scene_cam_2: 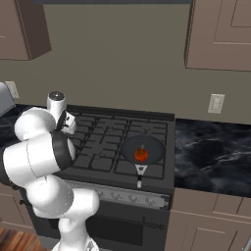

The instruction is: Place the pan on the front right burner on the stove. Then place the tomato and the onion in the pan and turn on the front right burner.

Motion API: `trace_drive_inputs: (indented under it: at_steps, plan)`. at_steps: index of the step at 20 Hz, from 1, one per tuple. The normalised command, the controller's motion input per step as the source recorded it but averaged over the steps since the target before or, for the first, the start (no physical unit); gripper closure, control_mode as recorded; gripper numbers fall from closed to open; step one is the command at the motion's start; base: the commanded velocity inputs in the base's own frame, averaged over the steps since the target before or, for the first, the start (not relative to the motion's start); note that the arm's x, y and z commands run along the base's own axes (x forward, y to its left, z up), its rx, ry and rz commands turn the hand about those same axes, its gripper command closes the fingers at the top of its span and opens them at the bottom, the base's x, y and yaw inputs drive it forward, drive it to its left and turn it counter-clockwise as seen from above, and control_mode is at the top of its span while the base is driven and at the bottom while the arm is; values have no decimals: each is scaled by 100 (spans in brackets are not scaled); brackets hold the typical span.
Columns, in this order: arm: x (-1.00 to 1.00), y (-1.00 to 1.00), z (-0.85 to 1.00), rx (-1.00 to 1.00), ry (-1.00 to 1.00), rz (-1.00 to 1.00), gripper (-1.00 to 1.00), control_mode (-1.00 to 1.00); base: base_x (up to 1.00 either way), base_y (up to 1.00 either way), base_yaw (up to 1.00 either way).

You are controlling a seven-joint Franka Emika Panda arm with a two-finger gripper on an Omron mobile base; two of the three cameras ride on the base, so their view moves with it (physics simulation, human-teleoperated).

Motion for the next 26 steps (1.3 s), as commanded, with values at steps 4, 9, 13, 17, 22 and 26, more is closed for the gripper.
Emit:
trace_drive_inputs:
  at_steps: [4,9,13,17,22,26]
  plan:
    - [14,8,1,0,0,0,-100,-100,0,0,0]
    - [10,29,1,0,0,0,-100,-100,0,0,0]
    - [1,40,1,0,0,0,-100,-100,0,0,0]
    - [0,38,1,0,0,0,-100,-100,0,0,0]
    - [7,31,1,0,0,0,-100,-100,0,0,0]
    - [22,13,2,0,0,0,-100,-100,0,0,0]
